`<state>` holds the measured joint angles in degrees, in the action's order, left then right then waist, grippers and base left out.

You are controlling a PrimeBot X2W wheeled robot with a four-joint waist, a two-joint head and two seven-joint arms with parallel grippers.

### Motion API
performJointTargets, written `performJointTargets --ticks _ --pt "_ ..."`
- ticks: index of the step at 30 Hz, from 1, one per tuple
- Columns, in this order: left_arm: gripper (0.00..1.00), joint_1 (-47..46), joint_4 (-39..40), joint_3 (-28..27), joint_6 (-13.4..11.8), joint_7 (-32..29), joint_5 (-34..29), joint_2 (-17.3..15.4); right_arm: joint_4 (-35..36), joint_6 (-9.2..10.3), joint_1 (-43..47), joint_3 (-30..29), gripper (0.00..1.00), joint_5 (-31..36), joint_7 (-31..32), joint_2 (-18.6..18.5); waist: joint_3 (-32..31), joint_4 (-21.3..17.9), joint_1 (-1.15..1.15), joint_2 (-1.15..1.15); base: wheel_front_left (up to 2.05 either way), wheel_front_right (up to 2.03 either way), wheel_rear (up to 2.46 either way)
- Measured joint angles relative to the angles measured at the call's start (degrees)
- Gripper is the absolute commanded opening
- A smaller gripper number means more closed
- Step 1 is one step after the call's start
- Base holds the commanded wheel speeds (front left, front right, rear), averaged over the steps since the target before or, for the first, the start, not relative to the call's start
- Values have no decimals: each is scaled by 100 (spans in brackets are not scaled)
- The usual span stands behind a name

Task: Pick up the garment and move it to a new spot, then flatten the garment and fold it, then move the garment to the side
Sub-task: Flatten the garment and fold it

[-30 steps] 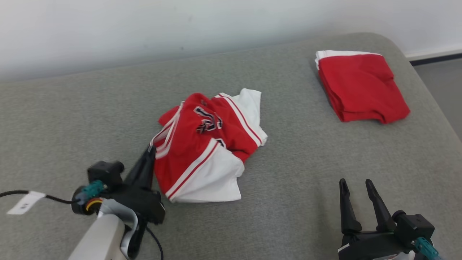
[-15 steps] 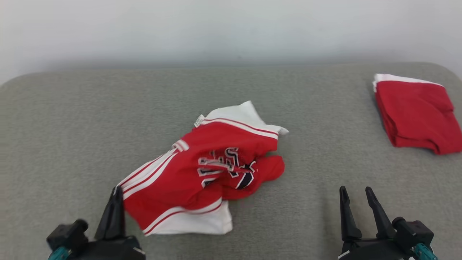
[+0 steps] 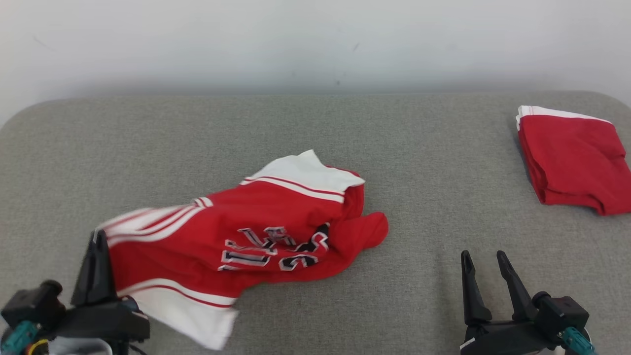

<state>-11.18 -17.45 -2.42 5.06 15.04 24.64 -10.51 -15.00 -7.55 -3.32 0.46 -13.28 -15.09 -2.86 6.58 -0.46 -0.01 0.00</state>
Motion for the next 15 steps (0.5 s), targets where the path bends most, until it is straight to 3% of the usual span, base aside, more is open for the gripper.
performJointTargets --ticks 8,9,10,11,15 --pt "0 -296 -231 -153 92 0 -422 52 3 0 -16 -30 100 20 0 1 81 -110 0 0 0 0 0" --pt "21 -324 -242 -164 99 0 -458 69 4 0 -16 -32 100 20 0 3 96 -111 1 0 0 0 0" --pt "82 -334 -231 -205 99 0 -489 102 10 0 -16 -43 100 20 0 4 111 -105 1 0 0 0 0" --pt "100 -332 -202 -270 100 0 -528 141 19 0 -15 -57 100 20 0 2 120 -92 1 0 0 0 0" --pt "100 -182 1 -513 108 0 -701 338 26 0 -5 -98 100 2 0 0 147 -3 1 0 0 0 0"
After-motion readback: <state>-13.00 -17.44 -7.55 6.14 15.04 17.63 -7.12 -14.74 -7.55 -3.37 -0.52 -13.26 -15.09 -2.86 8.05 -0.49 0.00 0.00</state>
